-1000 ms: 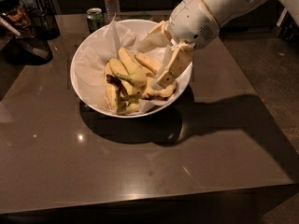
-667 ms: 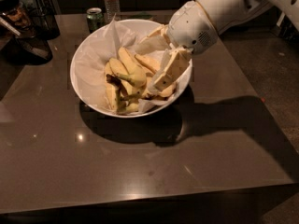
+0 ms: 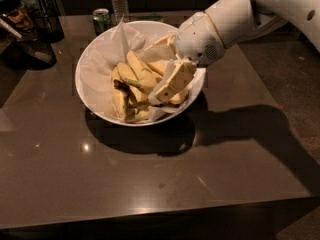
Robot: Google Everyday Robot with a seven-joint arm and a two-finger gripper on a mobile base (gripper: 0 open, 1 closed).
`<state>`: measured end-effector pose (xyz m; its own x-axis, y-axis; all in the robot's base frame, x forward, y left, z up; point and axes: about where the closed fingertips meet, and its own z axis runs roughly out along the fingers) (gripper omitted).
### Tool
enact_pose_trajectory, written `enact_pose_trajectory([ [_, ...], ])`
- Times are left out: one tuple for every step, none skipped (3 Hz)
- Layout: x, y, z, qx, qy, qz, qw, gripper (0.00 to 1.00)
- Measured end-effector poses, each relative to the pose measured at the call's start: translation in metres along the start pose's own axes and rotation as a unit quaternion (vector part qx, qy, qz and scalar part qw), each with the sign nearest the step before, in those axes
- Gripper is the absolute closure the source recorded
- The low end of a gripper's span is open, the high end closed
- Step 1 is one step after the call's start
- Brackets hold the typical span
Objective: Pick banana from white bowl
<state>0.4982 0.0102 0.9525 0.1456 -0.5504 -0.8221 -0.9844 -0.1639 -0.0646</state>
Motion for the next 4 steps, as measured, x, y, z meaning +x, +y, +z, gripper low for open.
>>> enact_pose_trajectory([
  [0.008, -0.006, 0.010, 0.011, -0.009, 0.013, 0.9998, 0.26],
  [0.018, -0.012, 0.017, 0.022, -0.015, 0.027, 0.9993, 0.26],
  [0.014, -0.012, 0.014, 0.022, -0.015, 0.027, 0.9993, 0.26],
  [0.017, -0.024, 0.015, 0.038, -0.026, 0.026, 0.9986, 0.26],
])
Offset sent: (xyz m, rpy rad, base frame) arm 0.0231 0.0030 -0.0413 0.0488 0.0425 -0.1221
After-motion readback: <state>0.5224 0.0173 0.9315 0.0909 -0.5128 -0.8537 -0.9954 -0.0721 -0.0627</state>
